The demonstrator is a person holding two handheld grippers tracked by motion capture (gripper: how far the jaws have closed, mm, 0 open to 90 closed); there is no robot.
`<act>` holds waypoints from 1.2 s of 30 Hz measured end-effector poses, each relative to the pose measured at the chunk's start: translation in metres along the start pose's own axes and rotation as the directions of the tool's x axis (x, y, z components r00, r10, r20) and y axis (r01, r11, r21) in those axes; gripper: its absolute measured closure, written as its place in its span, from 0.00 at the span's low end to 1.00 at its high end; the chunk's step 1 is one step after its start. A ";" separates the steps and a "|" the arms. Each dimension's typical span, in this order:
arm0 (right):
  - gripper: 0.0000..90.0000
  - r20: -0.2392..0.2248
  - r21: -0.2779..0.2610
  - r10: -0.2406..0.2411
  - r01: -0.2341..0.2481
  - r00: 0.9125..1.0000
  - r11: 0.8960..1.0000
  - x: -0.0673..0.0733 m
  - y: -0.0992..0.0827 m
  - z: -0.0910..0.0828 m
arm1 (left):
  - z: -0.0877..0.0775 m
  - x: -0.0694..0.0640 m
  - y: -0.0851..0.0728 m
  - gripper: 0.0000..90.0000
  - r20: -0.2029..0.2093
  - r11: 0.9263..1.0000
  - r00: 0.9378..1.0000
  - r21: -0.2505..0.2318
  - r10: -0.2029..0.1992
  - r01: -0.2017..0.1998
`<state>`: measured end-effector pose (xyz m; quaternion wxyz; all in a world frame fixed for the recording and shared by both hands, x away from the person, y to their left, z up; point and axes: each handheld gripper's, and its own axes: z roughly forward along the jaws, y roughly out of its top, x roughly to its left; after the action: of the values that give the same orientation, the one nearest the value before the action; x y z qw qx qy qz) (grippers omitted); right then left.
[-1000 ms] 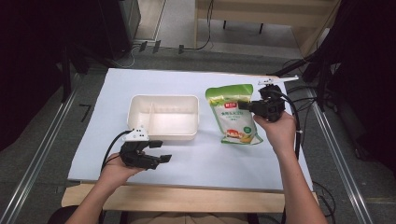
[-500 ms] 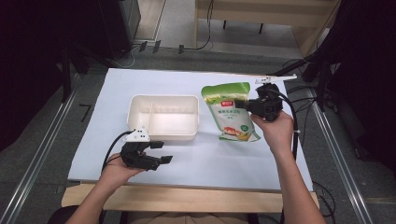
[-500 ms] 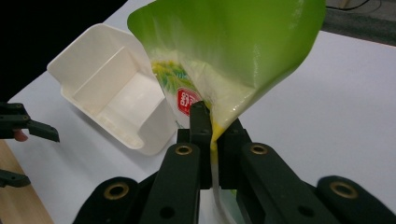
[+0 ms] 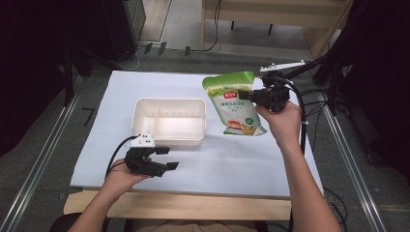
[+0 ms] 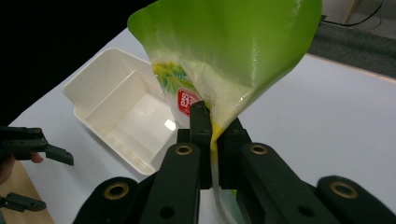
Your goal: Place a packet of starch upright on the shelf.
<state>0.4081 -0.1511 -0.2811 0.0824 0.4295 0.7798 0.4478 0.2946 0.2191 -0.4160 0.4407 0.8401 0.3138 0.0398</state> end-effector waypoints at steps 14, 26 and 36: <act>0.99 -0.035 -0.015 -0.010 0.010 0.999 1.000 0.013 0.036 -0.001 | -0.001 0.001 0.000 0.36 -0.003 1.000 1.000 -0.008 -0.008 0.008; 0.99 -0.044 -0.010 -0.031 0.031 0.999 0.999 0.029 0.066 0.006 | -0.001 0.000 0.000 0.36 -0.001 1.000 1.000 -0.008 -0.009 0.009; 0.99 -0.075 -0.029 -0.035 0.033 0.997 0.999 0.047 0.087 0.023 | -0.001 0.001 0.000 0.36 0.004 1.000 1.000 -0.010 -0.011 0.011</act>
<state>0.4426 -0.0818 -0.2157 0.0662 0.3978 0.7834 0.4729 0.2949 0.2209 -0.4157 0.4459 0.8362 0.3172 0.0374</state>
